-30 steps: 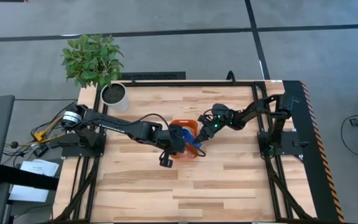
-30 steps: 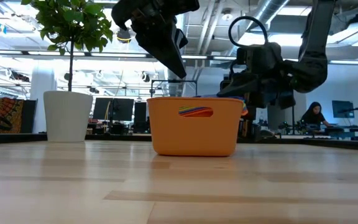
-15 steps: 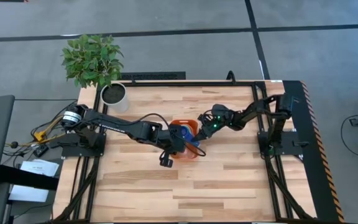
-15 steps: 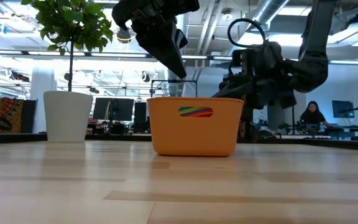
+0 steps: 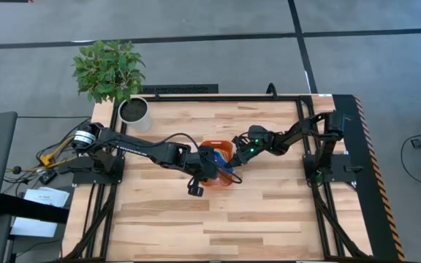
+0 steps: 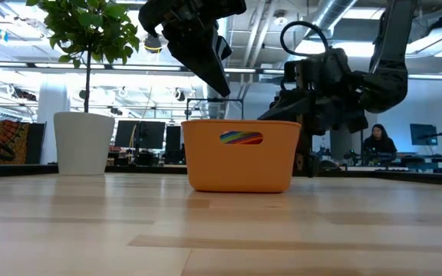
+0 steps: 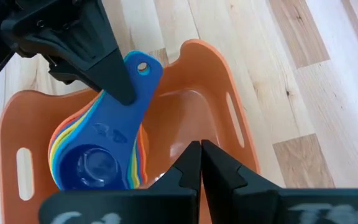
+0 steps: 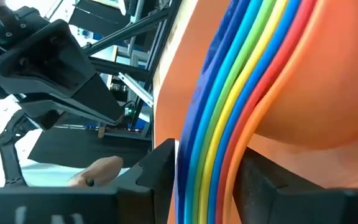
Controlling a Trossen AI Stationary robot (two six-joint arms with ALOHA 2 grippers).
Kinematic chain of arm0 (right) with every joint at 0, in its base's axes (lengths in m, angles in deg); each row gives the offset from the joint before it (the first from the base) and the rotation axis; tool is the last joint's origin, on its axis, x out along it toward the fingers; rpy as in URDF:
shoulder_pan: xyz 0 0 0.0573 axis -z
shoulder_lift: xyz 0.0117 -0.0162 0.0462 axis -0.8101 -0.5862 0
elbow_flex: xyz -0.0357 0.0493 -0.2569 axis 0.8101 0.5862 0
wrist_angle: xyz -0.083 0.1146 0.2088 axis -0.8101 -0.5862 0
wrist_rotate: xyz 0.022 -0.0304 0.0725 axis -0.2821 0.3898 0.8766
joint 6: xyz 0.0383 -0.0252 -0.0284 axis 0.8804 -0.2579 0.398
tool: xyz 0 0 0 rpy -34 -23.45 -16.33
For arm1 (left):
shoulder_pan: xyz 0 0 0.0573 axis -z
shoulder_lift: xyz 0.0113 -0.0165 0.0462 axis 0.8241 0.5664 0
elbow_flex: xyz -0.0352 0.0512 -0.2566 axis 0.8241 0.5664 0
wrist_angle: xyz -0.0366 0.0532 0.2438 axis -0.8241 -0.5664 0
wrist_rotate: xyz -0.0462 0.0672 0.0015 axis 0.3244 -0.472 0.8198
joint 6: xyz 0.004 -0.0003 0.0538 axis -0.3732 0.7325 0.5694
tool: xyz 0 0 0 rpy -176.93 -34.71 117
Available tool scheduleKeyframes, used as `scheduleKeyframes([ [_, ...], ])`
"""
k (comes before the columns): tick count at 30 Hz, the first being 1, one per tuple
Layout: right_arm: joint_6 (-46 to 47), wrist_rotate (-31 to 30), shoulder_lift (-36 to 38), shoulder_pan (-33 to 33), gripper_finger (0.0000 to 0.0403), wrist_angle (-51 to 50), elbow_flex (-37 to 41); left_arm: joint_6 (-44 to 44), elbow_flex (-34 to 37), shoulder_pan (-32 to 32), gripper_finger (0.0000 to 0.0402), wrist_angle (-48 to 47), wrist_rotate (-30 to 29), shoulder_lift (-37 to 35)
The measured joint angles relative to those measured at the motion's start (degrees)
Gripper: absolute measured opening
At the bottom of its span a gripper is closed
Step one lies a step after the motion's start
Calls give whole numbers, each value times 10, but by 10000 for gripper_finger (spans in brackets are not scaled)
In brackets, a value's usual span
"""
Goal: Nest measuring cups in basket
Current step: Put the stacked measuring cups into the orange bin
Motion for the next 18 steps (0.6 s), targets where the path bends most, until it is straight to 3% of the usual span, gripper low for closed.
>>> scheduleKeyframes([
  [18,-5,25,0,0,167,-15,0,-5,0,0,0,-2,0,0],
])
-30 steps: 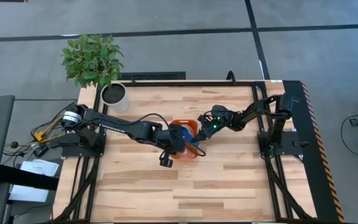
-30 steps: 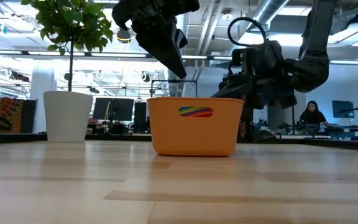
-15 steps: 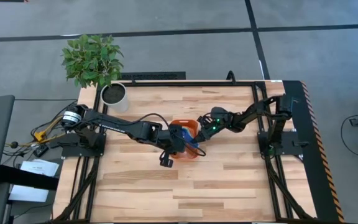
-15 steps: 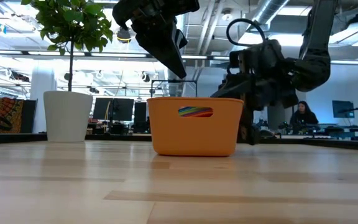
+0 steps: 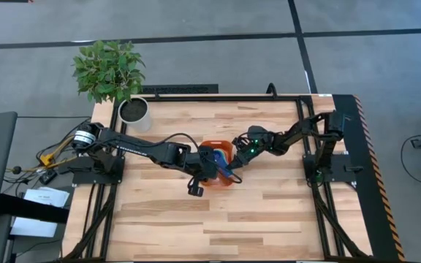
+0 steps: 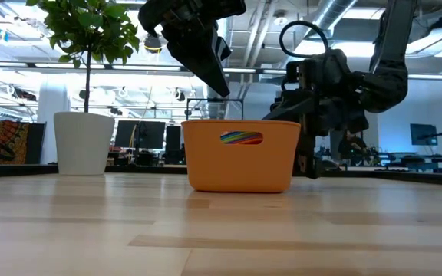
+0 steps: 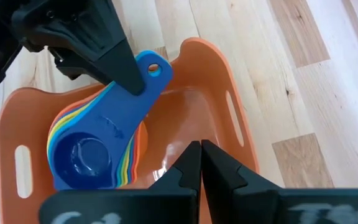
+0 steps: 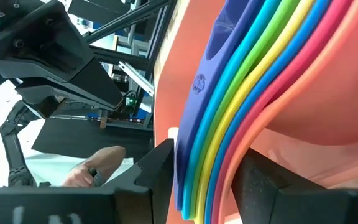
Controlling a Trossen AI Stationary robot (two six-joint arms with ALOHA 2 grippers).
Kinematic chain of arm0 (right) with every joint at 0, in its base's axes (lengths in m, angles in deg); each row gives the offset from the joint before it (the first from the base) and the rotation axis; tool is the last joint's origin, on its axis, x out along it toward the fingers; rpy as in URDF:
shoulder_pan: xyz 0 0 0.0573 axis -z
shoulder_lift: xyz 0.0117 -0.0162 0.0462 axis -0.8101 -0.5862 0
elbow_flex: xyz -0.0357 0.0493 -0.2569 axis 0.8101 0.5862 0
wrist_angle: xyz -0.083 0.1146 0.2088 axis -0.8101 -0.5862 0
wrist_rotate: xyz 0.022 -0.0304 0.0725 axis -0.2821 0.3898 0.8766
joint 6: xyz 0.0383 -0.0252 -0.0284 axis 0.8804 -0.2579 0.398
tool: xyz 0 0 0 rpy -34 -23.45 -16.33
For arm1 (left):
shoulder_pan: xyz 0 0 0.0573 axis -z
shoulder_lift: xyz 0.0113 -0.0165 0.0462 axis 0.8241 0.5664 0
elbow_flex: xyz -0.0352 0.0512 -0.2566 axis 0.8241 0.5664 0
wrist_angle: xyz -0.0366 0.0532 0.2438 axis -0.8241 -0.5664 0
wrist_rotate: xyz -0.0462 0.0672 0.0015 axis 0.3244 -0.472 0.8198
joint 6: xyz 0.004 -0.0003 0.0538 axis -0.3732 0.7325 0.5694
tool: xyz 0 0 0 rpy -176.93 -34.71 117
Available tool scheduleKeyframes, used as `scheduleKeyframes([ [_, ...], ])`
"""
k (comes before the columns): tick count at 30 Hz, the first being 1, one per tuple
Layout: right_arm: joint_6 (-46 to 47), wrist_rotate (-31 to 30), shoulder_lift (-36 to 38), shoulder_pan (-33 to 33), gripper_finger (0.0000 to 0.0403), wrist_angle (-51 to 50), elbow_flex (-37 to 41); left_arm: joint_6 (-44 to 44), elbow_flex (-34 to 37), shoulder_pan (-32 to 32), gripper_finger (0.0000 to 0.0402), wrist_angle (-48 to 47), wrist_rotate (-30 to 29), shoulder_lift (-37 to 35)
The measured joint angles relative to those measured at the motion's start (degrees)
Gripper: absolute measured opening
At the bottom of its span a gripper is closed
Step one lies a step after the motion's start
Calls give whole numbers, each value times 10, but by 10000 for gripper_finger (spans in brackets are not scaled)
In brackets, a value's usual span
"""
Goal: Nest measuring cups in basket
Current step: Put the stacked measuring cups into the orange bin
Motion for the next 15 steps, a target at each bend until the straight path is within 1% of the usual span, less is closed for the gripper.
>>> scheduleKeyframes([
  [9,9,-1,0,0,183,0,0,-4,0,0,0,-5,0,0],
  [15,23,5,0,14,195,-7,0,-4,0,0,0,-5,1,0],
])
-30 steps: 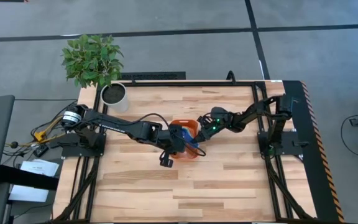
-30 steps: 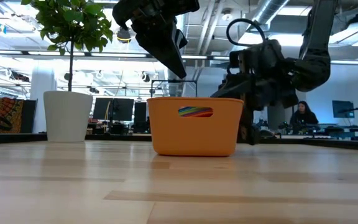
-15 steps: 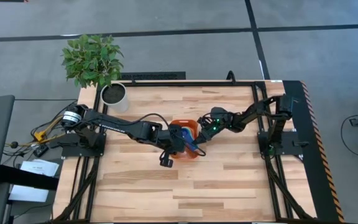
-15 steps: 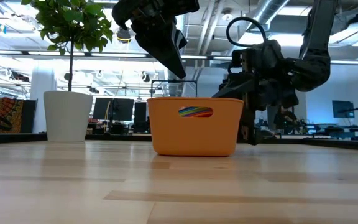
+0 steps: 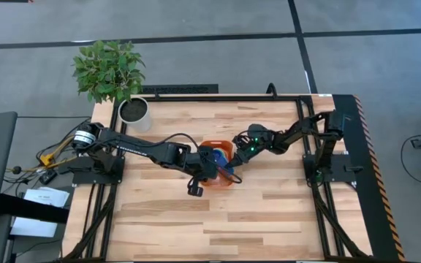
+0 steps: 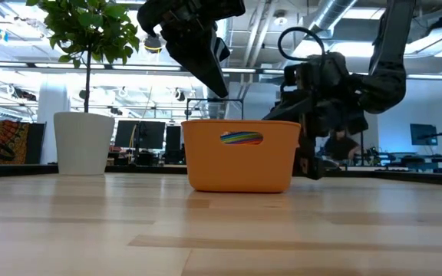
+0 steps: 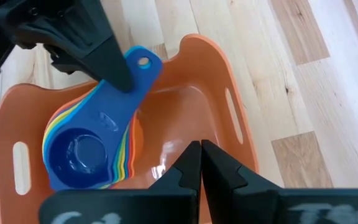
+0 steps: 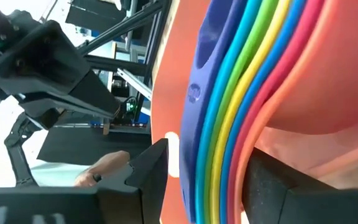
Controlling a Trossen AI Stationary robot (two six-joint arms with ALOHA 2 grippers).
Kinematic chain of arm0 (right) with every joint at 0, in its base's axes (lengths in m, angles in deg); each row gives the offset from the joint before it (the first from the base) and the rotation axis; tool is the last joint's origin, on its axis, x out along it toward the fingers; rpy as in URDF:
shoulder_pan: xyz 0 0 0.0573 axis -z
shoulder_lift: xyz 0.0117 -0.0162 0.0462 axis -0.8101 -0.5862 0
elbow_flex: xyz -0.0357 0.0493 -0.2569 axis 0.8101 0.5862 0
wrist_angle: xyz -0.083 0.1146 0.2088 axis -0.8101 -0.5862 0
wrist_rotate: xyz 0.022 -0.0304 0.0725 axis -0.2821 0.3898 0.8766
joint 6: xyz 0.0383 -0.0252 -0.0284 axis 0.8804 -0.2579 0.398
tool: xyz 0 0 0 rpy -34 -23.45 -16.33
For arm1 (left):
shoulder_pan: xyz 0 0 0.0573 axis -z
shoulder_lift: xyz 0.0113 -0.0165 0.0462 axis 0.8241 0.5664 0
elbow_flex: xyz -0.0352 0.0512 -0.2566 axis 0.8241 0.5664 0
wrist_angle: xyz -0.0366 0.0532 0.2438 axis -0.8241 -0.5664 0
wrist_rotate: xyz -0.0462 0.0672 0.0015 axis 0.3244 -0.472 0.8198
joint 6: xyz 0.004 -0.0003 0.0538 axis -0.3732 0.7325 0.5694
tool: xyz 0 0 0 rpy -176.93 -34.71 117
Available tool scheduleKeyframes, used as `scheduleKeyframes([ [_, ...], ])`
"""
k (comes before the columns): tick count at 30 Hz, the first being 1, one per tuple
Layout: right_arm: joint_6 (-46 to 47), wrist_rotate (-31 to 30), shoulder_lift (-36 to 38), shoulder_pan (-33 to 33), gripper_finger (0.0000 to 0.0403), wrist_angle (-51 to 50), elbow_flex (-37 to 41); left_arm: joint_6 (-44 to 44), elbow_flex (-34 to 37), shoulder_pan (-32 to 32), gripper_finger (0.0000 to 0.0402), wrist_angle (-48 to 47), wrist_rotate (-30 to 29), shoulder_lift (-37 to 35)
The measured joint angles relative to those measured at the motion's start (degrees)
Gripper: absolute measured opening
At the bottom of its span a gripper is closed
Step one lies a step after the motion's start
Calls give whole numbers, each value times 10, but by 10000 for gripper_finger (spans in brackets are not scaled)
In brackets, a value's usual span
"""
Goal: Nest measuring cups in basket
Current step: Put the stacked measuring cups into the orange bin
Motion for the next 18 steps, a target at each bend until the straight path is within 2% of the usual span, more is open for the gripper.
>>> scheduleKeyframes([
  [18,-22,15,1,4,246,-5,0,9,0,0,0,-8,10,0],
])
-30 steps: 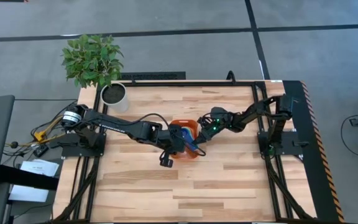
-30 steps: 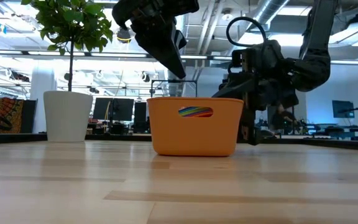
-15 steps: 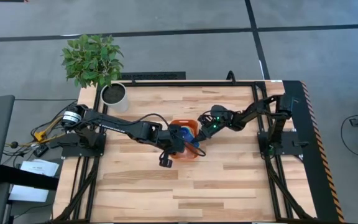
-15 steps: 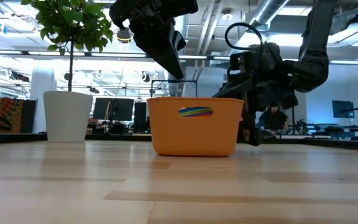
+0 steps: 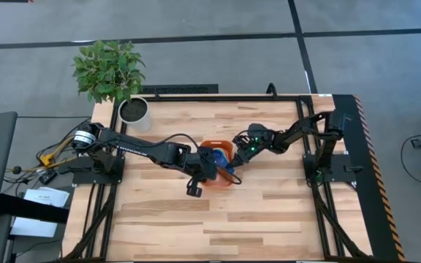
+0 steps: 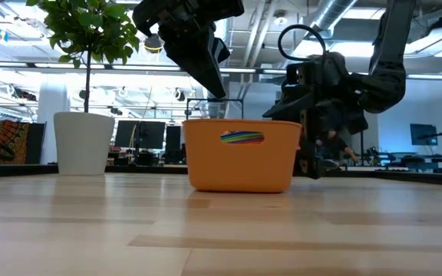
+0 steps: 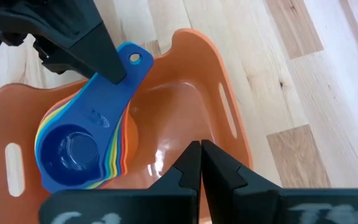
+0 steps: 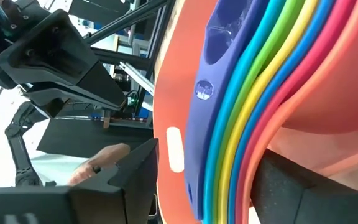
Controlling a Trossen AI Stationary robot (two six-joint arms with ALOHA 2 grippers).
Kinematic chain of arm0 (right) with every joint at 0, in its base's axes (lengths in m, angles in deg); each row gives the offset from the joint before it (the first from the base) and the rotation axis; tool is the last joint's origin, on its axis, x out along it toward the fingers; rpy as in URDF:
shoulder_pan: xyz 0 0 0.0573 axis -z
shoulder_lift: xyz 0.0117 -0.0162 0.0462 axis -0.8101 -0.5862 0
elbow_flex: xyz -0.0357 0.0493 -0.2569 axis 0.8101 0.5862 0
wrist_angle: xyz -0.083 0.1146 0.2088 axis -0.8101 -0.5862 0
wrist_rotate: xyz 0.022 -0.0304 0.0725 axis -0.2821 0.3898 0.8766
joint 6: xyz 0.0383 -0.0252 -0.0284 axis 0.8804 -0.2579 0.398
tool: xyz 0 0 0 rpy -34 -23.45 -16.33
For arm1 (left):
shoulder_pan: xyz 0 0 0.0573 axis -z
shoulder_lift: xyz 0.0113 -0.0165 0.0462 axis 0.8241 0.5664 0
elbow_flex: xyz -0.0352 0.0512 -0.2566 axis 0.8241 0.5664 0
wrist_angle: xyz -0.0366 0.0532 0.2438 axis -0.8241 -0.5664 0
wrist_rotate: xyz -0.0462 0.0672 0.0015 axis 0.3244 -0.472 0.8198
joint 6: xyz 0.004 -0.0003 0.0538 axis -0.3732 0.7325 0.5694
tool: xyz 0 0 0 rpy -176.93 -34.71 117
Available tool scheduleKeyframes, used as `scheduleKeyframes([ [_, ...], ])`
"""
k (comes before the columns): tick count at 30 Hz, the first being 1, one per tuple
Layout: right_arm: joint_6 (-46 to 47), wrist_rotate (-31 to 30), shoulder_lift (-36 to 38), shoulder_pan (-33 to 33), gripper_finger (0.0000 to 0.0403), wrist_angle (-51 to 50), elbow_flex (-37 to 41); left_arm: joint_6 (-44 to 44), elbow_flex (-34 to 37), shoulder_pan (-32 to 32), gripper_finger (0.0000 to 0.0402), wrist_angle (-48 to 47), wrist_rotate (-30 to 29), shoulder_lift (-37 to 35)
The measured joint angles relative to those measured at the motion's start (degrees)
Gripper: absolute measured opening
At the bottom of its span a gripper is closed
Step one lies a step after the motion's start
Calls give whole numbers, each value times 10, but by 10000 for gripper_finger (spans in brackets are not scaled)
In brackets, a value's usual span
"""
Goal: Nest measuring cups in basket
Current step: Put the stacked measuring cups into the orange bin
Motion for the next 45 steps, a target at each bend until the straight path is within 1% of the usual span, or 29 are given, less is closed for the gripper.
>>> scheduleKeyframes([
  [3,0,7,1,4,250,-8,0,0,0,0,0,0,0,0],
  [5,-8,20,0,1,250,9,0,0,0,0,0,0,0,0],
  [10,-5,21,0,-16,249,16,0,0,0,0,0,0,0,0],
  [14,17,11,0,-30,249,16,0,0,0,-3,0,0,0,0],
  [18,-5,10,0,-37,249,11,0,0,0,-6,0,0,1,0],
  [22,-42,-7,0,-32,249,-11,-1,-4,0,-11,0,0,1,0],
  [28,-53,-26,-1,-13,252,-31,0,-5,0,-17,0,0,0,0],
  [34,-53,-26,14,9,275,-15,0,-2,0,-21,0,0,0,0],
  [39,-53,-26,25,26,295,-21,0,0,0,-28,0,0,0,0],
  [45,-60,-26,26,31,298,-41,0,-1,0,-33,0,-4,0,0],
])
